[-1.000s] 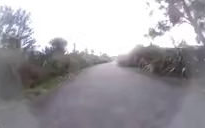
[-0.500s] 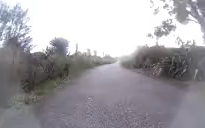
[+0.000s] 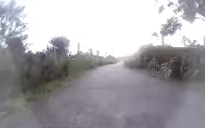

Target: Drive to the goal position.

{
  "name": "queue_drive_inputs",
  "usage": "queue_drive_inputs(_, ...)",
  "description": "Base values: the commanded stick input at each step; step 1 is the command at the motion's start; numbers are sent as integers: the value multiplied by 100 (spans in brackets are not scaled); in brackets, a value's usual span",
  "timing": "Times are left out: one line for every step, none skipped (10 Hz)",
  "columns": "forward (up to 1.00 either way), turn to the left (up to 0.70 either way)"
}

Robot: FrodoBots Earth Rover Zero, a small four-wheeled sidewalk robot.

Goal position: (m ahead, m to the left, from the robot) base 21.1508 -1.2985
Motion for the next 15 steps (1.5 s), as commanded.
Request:
queue_drive_inputs(85,-5)
queue_drive_inputs(85,-11)
queue_drive_inputs(85,-18)
queue_drive_inputs(85,-34)
queue_drive_inputs(85,-34)
queue_drive_inputs(85,-34)
queue_drive_inputs(85,-34)
queue_drive_inputs(85,-34)
queue_drive_inputs(85,-34)
queue_drive_inputs(85,-34)
queue_drive_inputs(85,-34)
queue_drive_inputs(85,-34)
queue_drive_inputs(85,-34)
queue_drive_inputs(85,-34)
queue_drive_inputs(85,0)
